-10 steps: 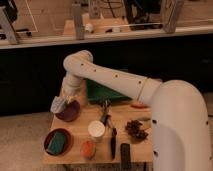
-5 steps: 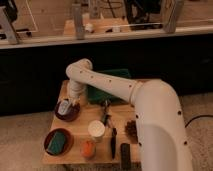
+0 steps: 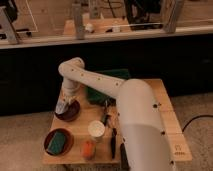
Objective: Wipe purple bowl with towel
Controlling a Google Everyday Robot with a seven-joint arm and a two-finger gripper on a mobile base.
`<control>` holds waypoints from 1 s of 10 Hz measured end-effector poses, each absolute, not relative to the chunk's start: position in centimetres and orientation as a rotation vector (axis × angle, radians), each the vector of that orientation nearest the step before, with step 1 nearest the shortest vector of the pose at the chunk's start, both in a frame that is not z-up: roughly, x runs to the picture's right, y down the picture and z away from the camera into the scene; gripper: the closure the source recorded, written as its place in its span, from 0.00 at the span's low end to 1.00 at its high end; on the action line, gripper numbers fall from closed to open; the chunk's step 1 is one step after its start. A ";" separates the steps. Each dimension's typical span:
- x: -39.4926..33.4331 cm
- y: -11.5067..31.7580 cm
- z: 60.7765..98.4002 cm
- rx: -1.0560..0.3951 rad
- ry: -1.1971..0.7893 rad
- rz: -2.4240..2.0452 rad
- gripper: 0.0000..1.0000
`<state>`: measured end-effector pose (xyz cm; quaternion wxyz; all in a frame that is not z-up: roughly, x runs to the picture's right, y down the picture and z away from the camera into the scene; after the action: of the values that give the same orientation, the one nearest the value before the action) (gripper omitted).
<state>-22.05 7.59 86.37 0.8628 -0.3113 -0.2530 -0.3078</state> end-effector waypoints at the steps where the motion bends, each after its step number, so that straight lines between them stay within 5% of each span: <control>1: -22.4 8.3 87.0 -0.669 -0.523 -0.662 1.00; 10: -23.0 9.4 88.5 -0.689 -0.541 -0.680 1.00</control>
<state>-23.03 9.38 88.51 0.8503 -0.3269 -0.2569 -0.3229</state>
